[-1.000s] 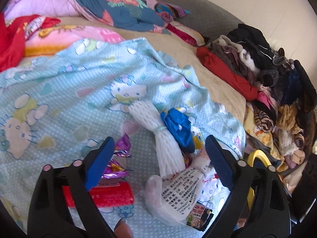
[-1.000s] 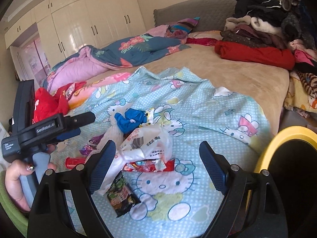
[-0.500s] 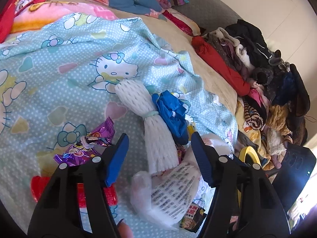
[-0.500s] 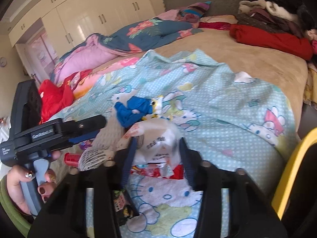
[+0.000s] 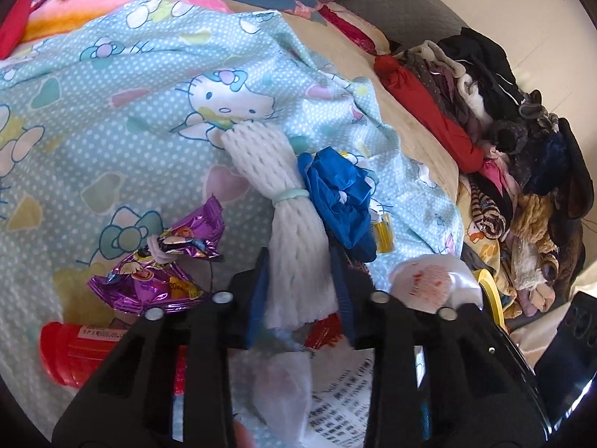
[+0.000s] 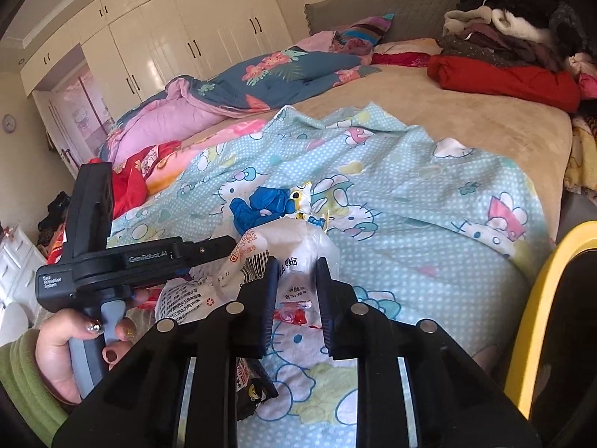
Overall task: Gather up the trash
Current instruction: 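Grasp a second white foam net with the left tool while the right tool grasps the white plastic bag, then carry the foam net and white plastic bag with both tools over the bin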
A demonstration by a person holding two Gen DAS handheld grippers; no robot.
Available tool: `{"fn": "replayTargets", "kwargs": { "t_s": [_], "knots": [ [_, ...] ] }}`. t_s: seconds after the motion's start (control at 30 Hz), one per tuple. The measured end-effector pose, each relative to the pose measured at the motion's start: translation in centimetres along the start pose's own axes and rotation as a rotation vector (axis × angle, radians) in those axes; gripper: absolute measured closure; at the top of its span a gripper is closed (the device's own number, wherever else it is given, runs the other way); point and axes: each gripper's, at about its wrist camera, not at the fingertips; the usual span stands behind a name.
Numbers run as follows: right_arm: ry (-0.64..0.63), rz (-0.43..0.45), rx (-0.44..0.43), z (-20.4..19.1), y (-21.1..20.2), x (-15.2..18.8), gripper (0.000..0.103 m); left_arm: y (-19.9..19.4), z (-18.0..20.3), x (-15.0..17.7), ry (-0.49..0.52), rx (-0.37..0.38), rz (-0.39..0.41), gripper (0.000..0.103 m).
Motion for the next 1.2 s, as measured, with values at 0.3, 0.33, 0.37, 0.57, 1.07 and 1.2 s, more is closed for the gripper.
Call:
{"fn": "replayTargets", "kwargs": {
  "t_s": [0.3, 0.33, 0.37, 0.57, 1.07, 1.2],
  "knots": [
    [0.026, 0.038, -0.007, 0.1, -1.8, 0.2, 0.084, -2.1, 0.8, -0.7, 0.035, 0.005, 0.047, 0.090],
    [0.032, 0.049, -0.013, 0.1, -2.2, 0.1, 0.085, -2.6, 1.0, -0.9, 0.045, 0.003, 0.060, 0.090],
    [0.037, 0.062, -0.021, 0.0, -2.7, 0.0, 0.085, -3.1, 1.3, -1.0, 0.056, -0.006, 0.079, 0.090],
    [0.065, 0.114, -0.047, -0.2, -4.6, -0.7, 0.085, -5.3, 2.2, -1.6, 0.075, -0.011, 0.149, 0.090],
    [0.069, 0.180, -0.015, 0.1, -8.2, -0.8, 0.086, -7.9, 6.3, -1.4, 0.162, 0.043, 0.207, 0.090],
    [0.086, 0.193, -0.001, 0.9, -9.1, -0.7, 0.086, -8.1, 7.5, -1.2, 0.185, 0.059, 0.209, 0.090]
  ]
}}
Point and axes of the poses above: each gripper's, at about its wrist camera, not at the fingertips, and y roughly the way its jaws point, z to its right, x to its underside
